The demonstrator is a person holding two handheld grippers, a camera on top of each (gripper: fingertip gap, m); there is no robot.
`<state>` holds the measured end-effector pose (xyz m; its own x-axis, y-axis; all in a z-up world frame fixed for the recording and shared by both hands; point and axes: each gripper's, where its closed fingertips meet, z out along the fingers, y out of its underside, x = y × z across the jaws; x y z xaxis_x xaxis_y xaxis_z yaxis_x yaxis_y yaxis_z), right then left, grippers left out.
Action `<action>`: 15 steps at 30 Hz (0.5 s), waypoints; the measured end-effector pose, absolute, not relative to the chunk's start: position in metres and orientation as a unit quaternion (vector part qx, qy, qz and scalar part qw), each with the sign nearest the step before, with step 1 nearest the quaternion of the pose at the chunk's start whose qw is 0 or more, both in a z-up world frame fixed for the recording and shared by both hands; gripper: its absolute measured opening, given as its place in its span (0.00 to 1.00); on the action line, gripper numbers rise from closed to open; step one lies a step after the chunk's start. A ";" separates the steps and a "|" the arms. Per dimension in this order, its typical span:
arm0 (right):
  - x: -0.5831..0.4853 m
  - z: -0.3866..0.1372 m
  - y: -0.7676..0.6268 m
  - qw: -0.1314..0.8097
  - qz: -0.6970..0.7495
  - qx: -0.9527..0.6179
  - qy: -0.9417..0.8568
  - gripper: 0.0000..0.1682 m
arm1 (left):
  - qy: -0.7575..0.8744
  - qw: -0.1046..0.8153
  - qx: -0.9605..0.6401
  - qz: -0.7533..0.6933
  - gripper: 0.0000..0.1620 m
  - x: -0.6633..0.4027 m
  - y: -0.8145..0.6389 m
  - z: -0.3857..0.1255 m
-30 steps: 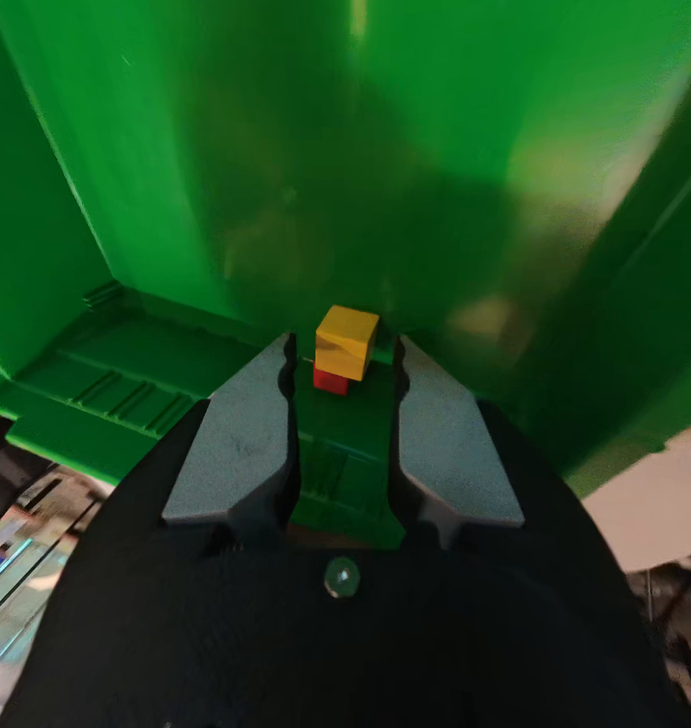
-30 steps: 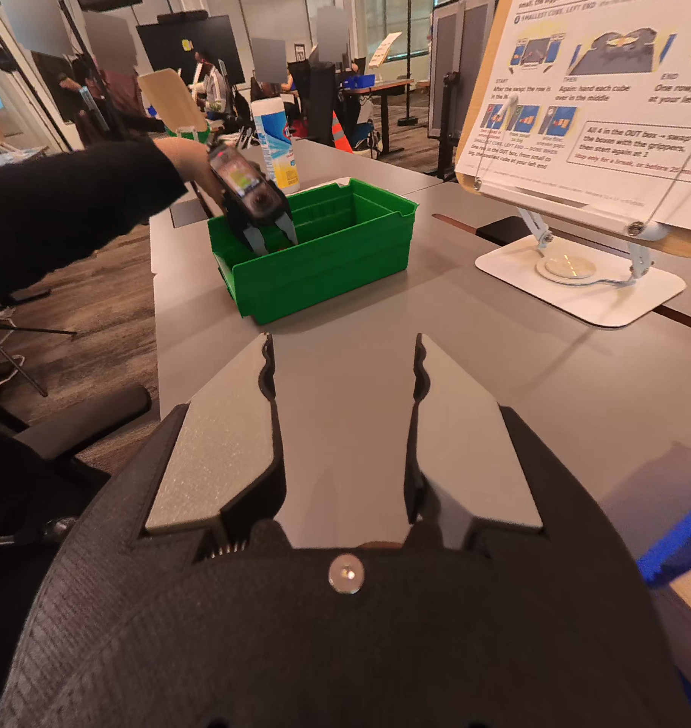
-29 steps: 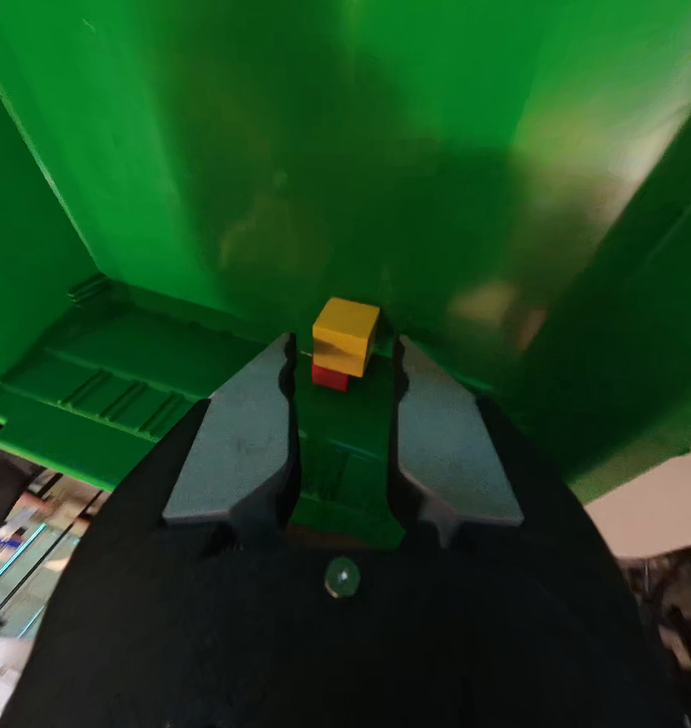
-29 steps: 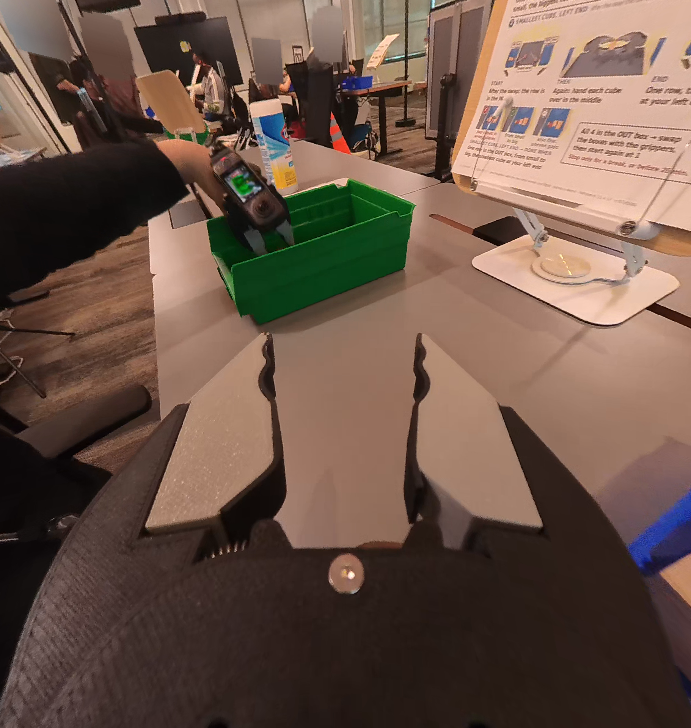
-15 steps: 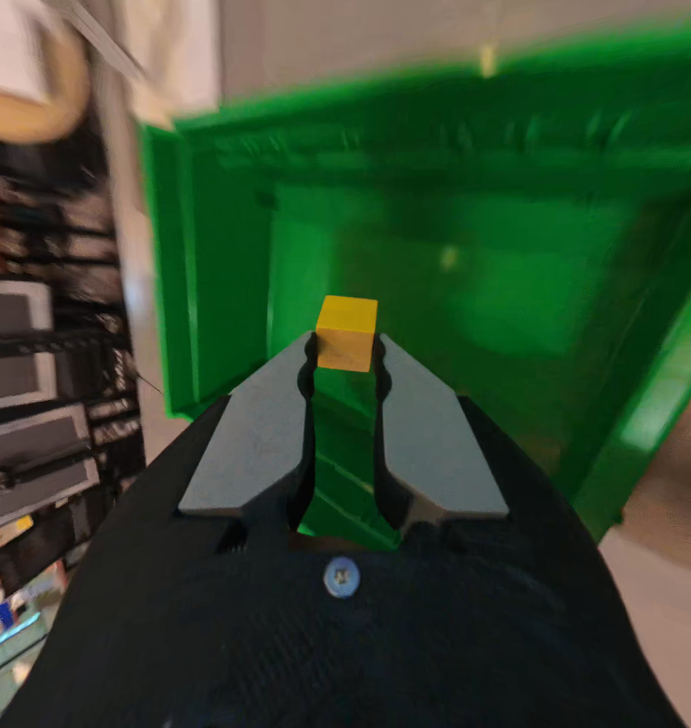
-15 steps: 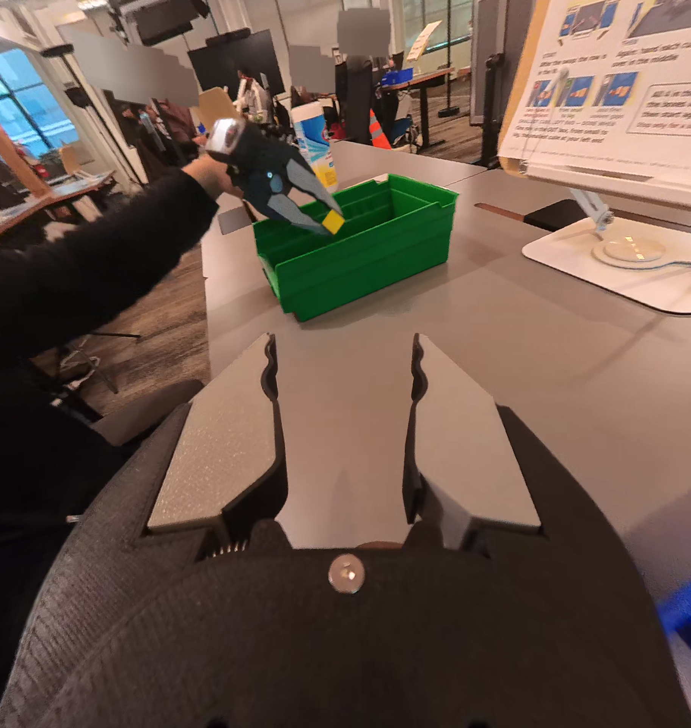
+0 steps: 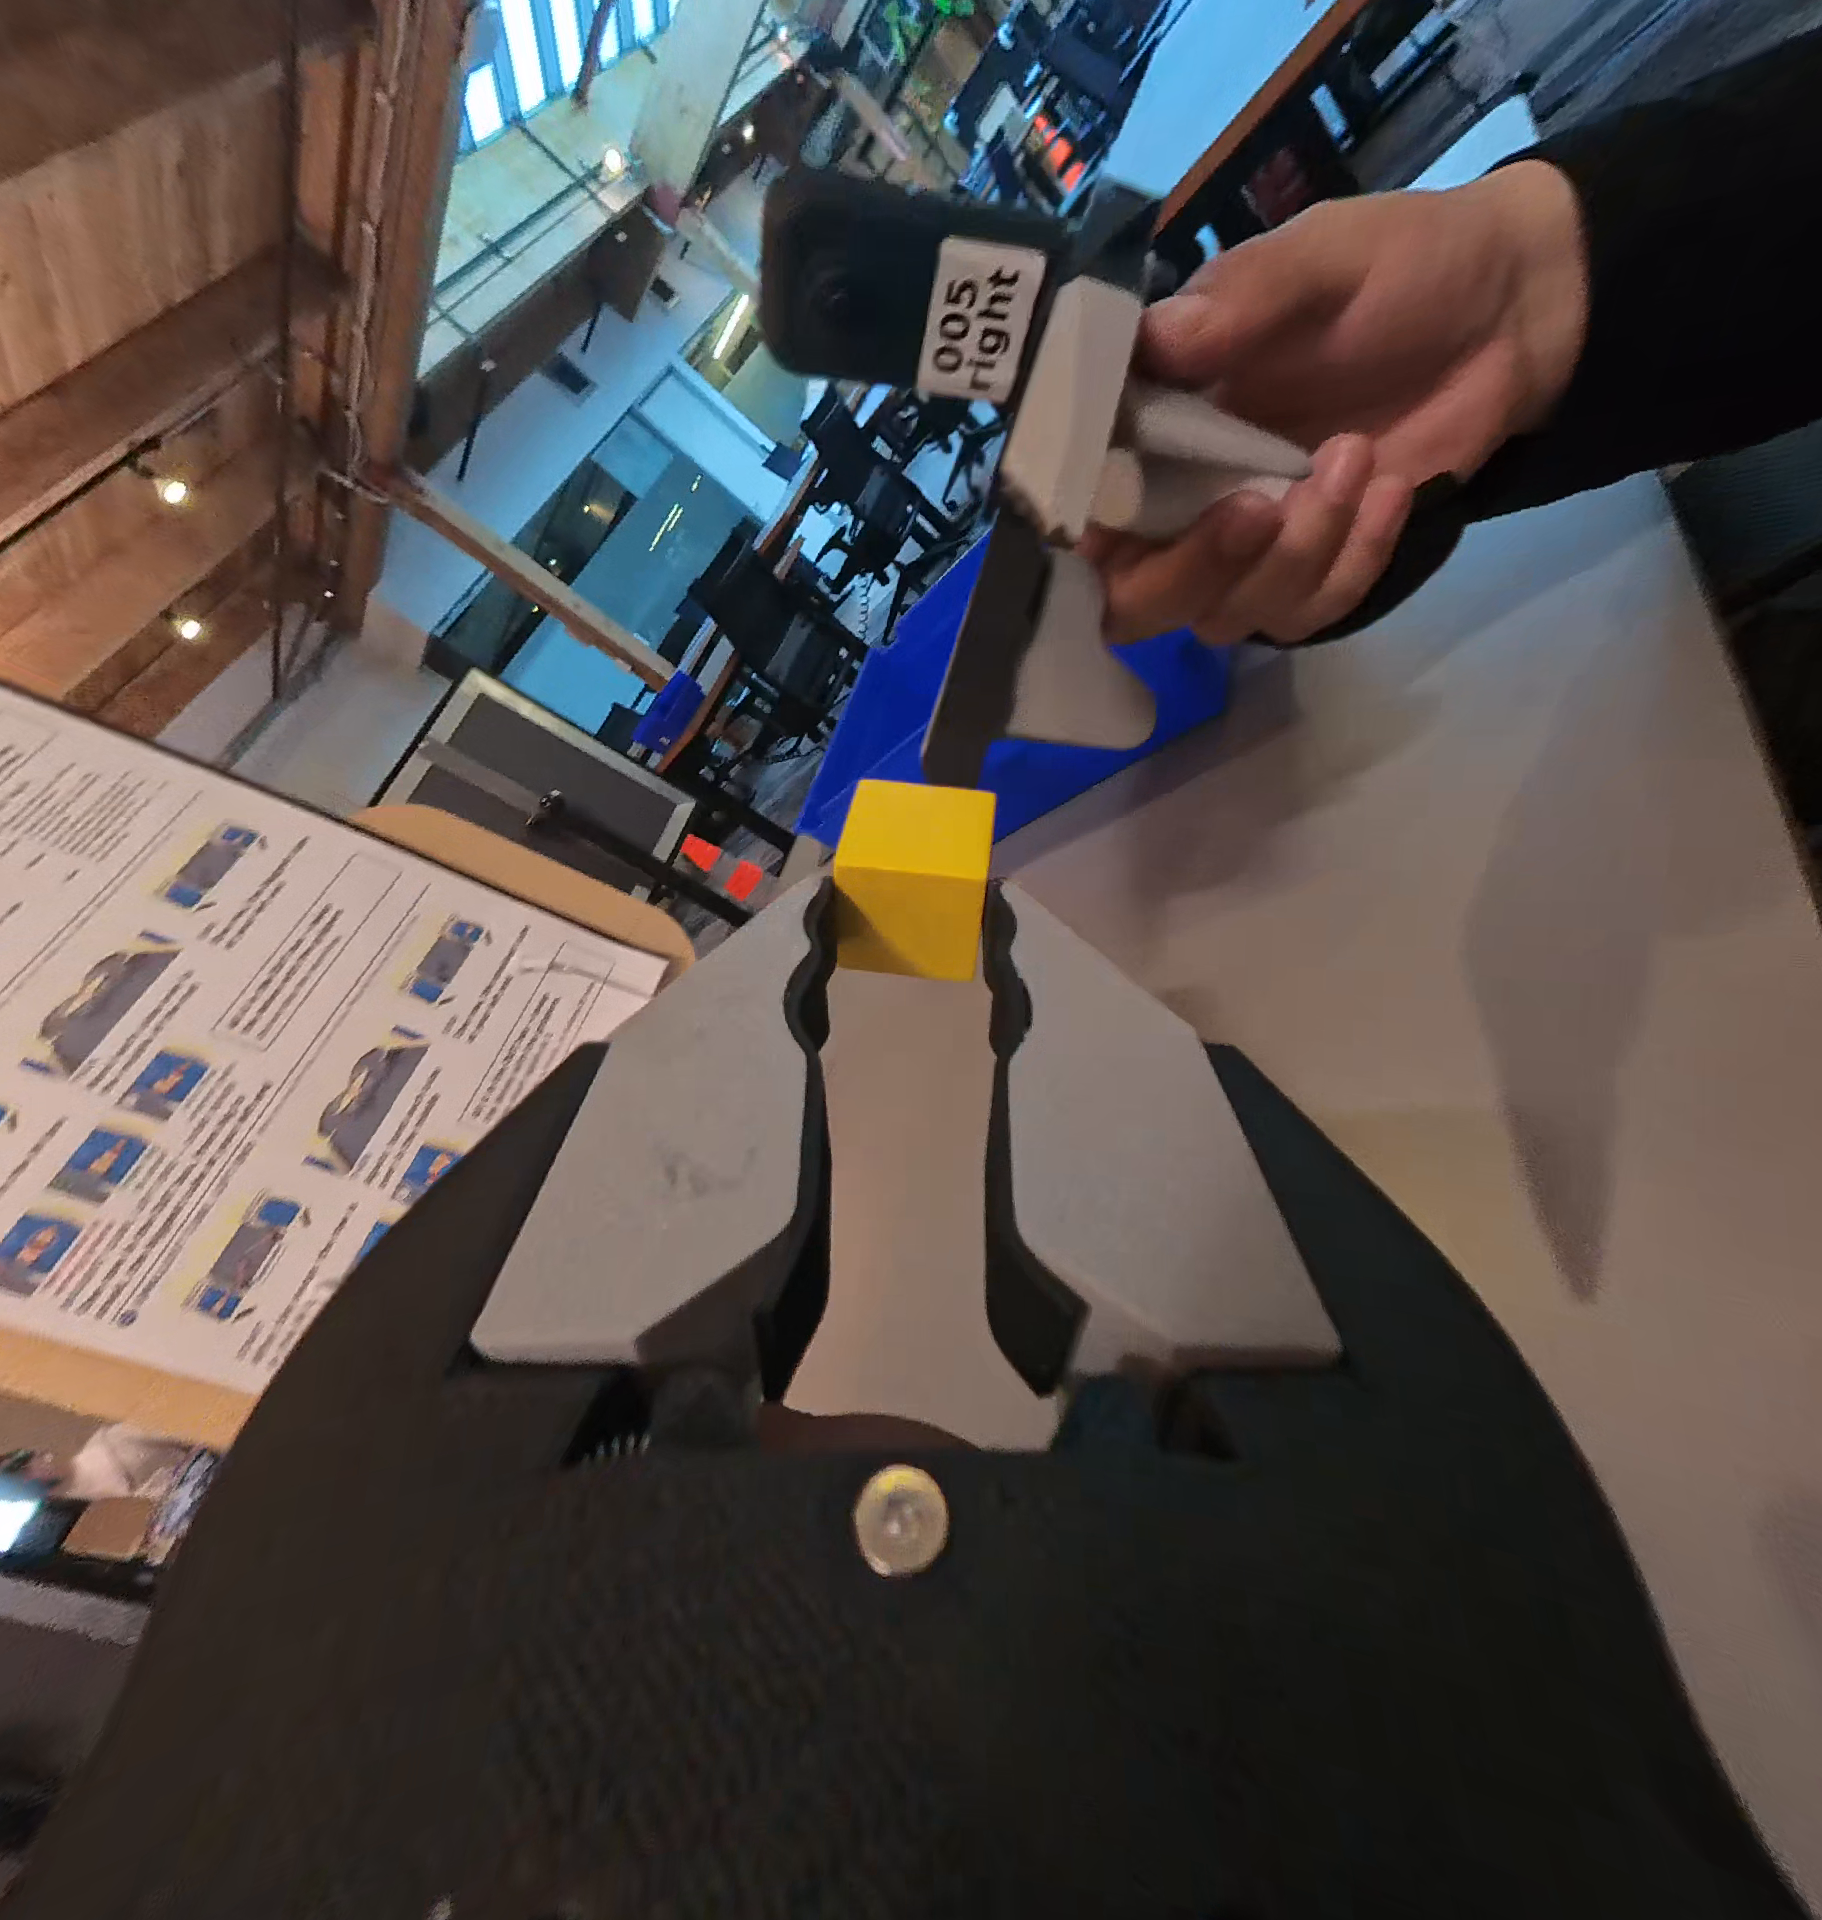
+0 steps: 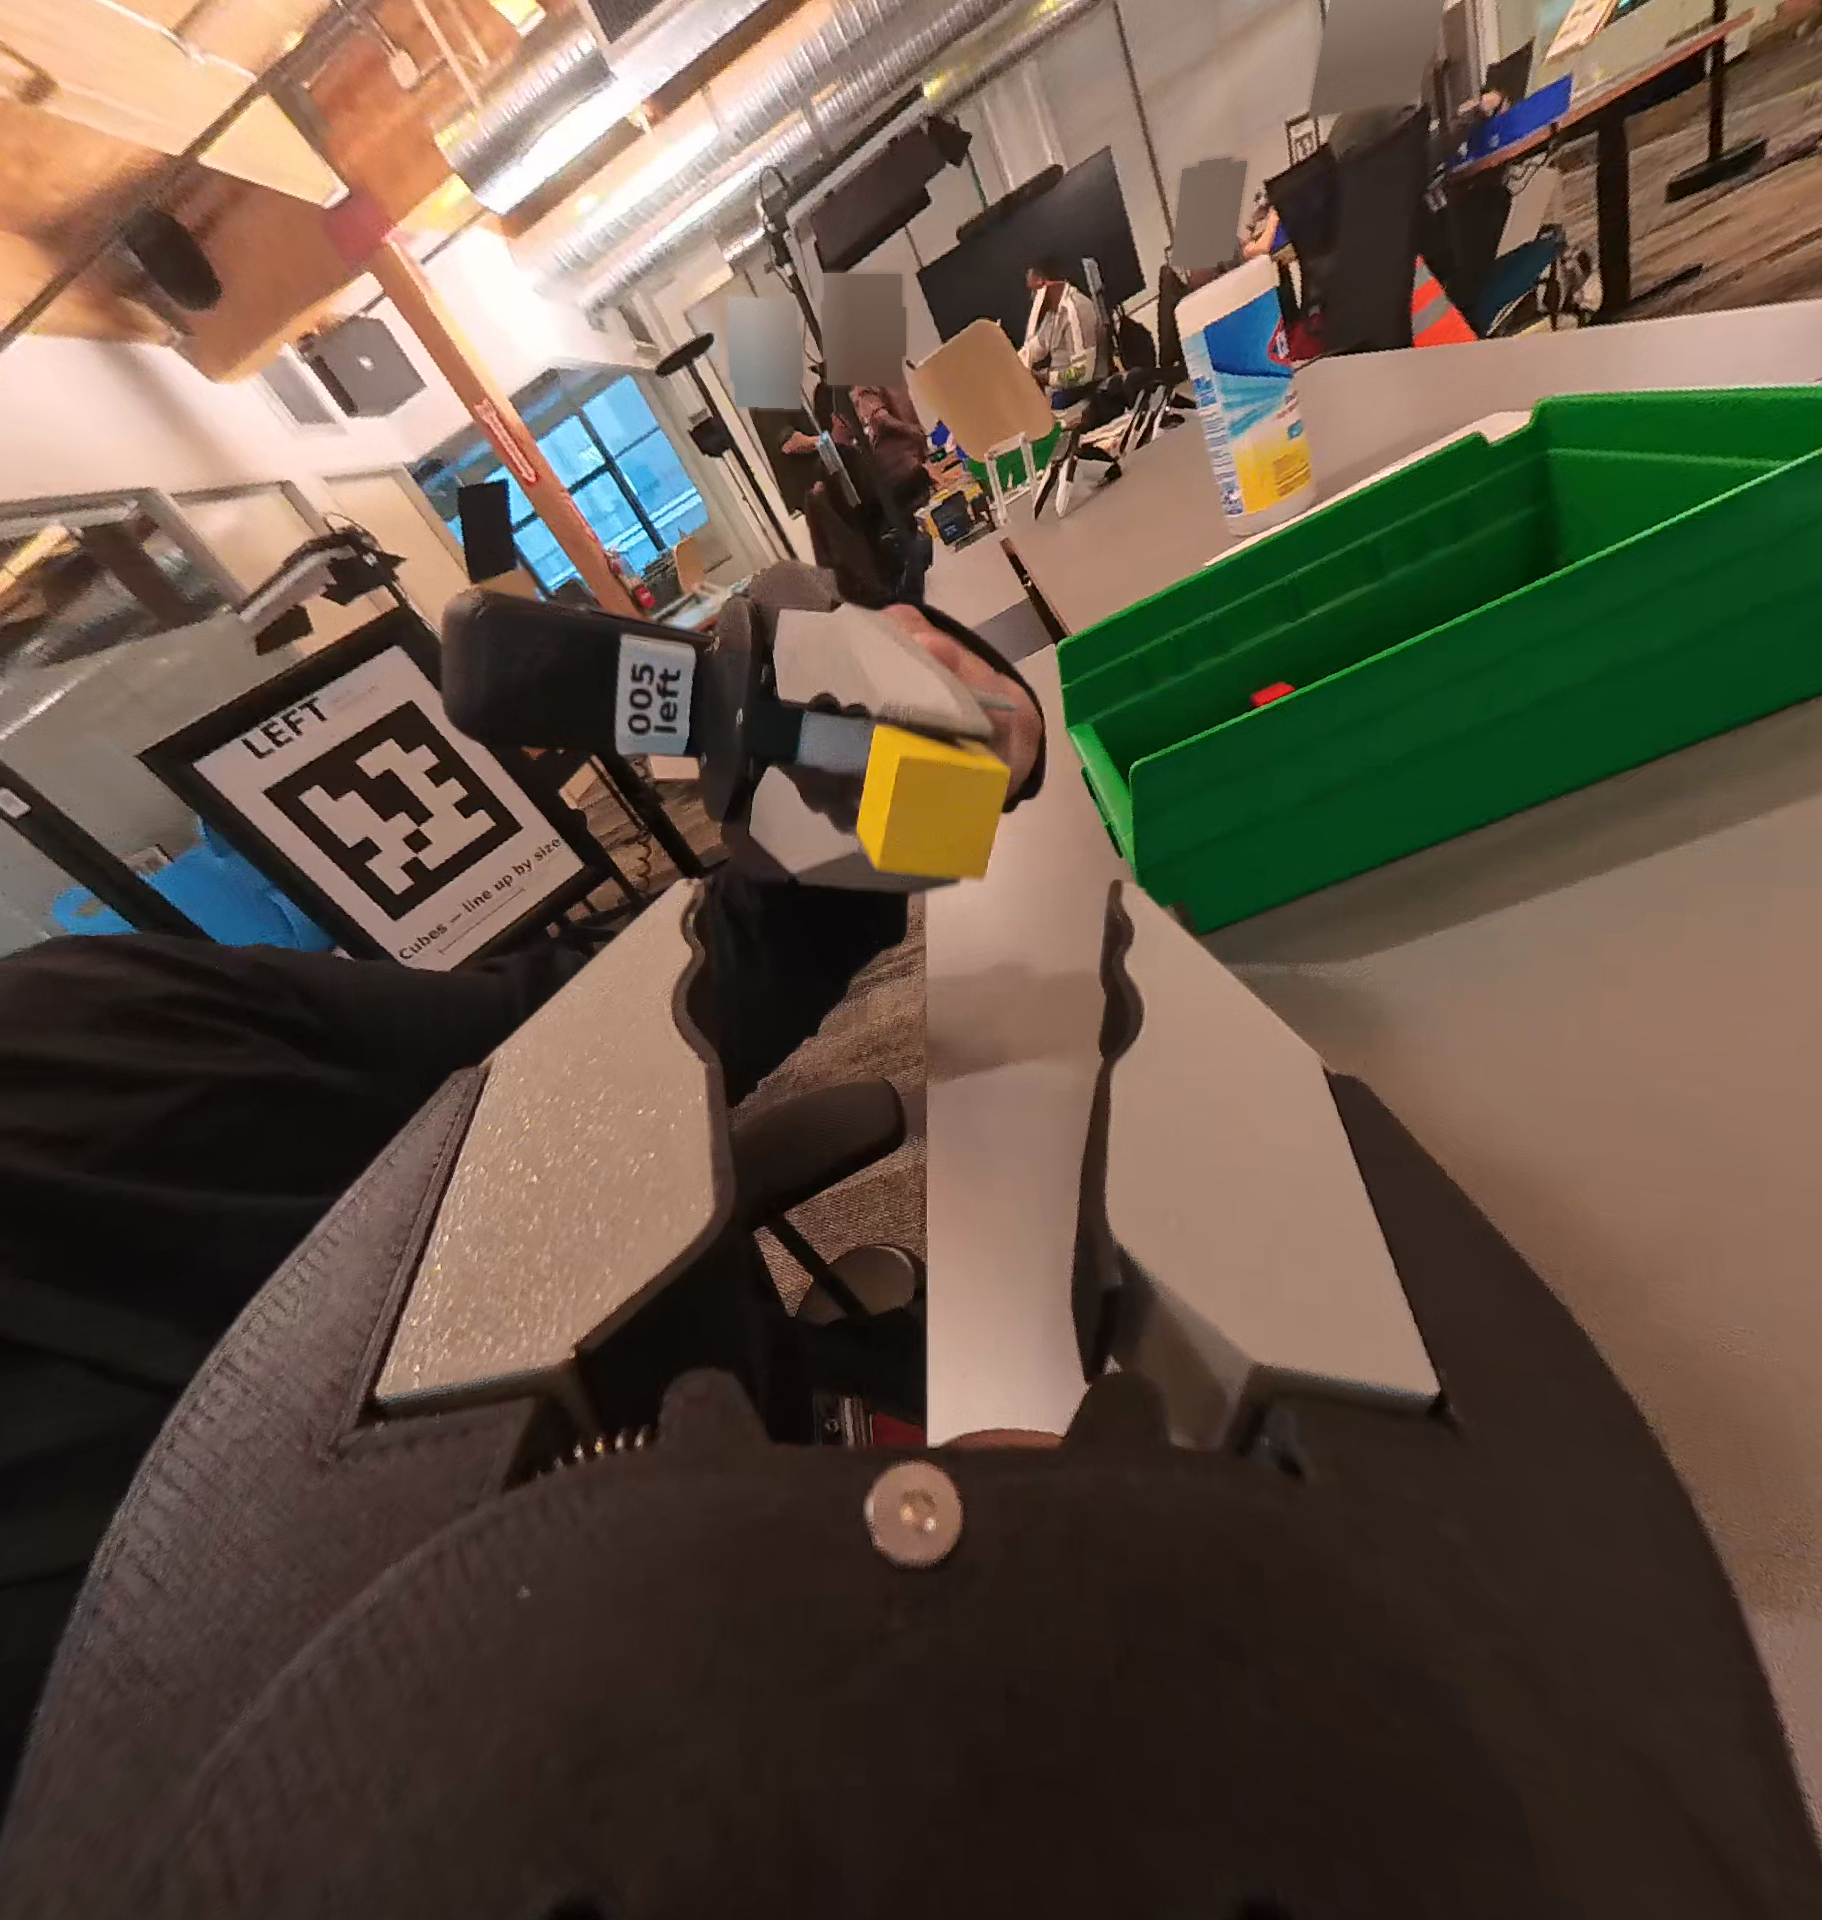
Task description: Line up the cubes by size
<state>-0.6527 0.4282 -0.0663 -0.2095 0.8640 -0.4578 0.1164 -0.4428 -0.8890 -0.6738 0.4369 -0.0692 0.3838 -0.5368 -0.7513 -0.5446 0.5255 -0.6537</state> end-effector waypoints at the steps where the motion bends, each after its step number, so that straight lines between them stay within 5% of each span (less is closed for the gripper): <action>1: -0.654 -0.068 0.428 0.289 0.641 -0.558 -0.440 0.44 | 0.559 0.672 -0.486 -0.003 0.16 -0.668 0.436 -0.072; 11: -0.658 -0.084 0.420 0.224 0.666 -0.559 -0.440 0.41 | 0.570 0.667 -0.479 -0.038 0.16 -0.645 0.432 -0.086; 15: -0.660 -0.086 0.414 0.212 0.670 -0.554 -0.446 0.24 | 0.577 0.660 -0.479 -0.037 0.16 -0.642 0.432 -0.090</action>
